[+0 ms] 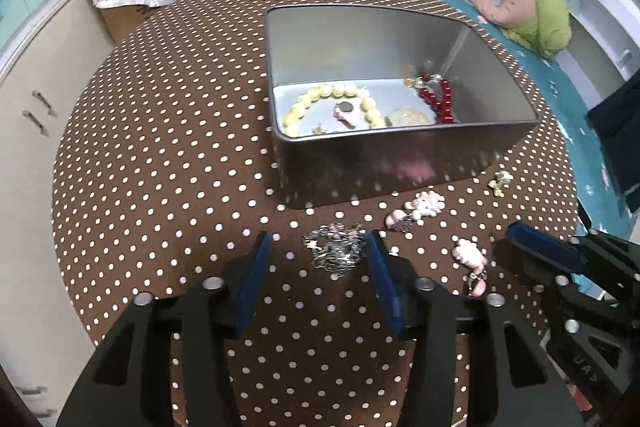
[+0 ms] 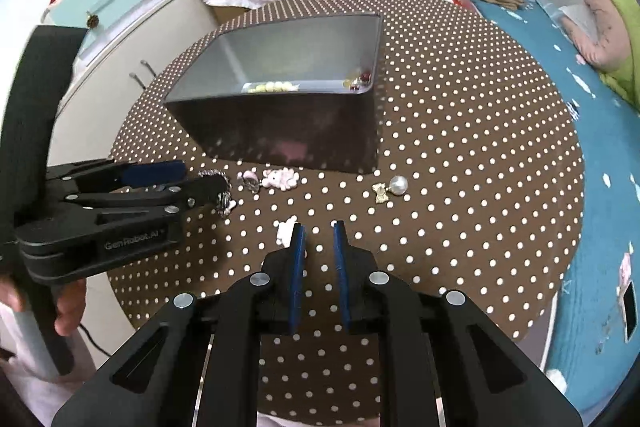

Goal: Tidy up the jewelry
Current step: 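Grasp the pink-and-white charm with the right tool while the left tool grasps the silver chain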

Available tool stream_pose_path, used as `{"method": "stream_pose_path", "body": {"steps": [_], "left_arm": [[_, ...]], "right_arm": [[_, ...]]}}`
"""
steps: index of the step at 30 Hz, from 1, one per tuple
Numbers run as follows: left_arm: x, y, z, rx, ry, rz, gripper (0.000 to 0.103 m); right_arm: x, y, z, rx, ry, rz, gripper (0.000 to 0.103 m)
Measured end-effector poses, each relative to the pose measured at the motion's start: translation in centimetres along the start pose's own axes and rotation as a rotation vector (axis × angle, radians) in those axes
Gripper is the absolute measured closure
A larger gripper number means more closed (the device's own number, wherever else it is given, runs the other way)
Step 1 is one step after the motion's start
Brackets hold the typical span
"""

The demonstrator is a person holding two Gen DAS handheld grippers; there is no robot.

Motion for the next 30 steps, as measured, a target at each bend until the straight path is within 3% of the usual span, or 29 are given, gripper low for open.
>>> {"method": "stream_pose_path", "body": {"steps": [2, 4, 8, 10, 12, 16, 19, 21, 23, 24, 26, 30], "left_arm": [[-0.3, -0.2, -0.1, -0.01, -0.009, -0.044, 0.086], [-0.7, -0.3, -0.4, -0.017, -0.006, -0.051, 0.093], [-1.1, -0.3, -0.5, -0.014, -0.018, -0.045, 0.096], [-1.4, -0.3, -0.6, -0.014, -0.026, -0.042, 0.096], [-2.2, -0.5, -0.9, -0.014, -0.036, -0.038, 0.096], [-3.2, -0.7, -1.4, -0.012, -0.047, -0.032, 0.096], [-3.7, -0.9, -1.7, -0.004, -0.049, -0.015, 0.096], [-4.3, -1.3, -2.1, 0.0, -0.052, -0.02, 0.096], [-5.2, -2.1, -2.9, 0.009, -0.053, -0.021, 0.096], [-5.3, -2.3, -2.9, 0.013, -0.054, -0.02, 0.096], [-5.7, -2.7, -3.0, 0.02, -0.06, -0.023, 0.096], [-6.0, -3.3, -3.2, 0.032, -0.067, -0.032, 0.096]], "right_arm": [[-0.3, 0.3, -0.1, -0.013, -0.001, 0.01, 0.086], [-0.7, 0.4, -0.2, -0.015, -0.009, 0.009, 0.086], [-1.3, 0.1, -0.2, -0.009, -0.015, 0.021, 0.085], [-1.5, 0.1, -0.2, -0.011, -0.017, 0.018, 0.075], [-1.5, -0.1, -0.2, -0.004, -0.016, 0.011, 0.044], [-2.4, -0.5, 0.1, 0.027, -0.08, 0.011, 0.044], [-3.2, 0.3, 0.1, 0.007, -0.109, 0.02, 0.047], [-3.9, 1.8, -0.3, -0.034, -0.146, 0.001, 0.062], [-4.7, 2.0, -0.8, -0.001, -0.205, -0.049, 0.073], [-5.0, 2.1, -0.8, -0.003, -0.217, -0.052, 0.087], [-4.9, 2.2, -0.7, -0.01, -0.202, -0.016, 0.09], [-4.5, 2.2, -0.2, -0.005, -0.182, -0.044, 0.09]]}}
Point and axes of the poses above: each gripper's, at about its wrist camera, not at the fingertips, and y roughly the way its jaws point, x to its right, z to its top, the point moved 1 cm from there along y, roughly the way its jaws point, and after that the axes turned 4 degrees about -y, right-handed, at the moved point
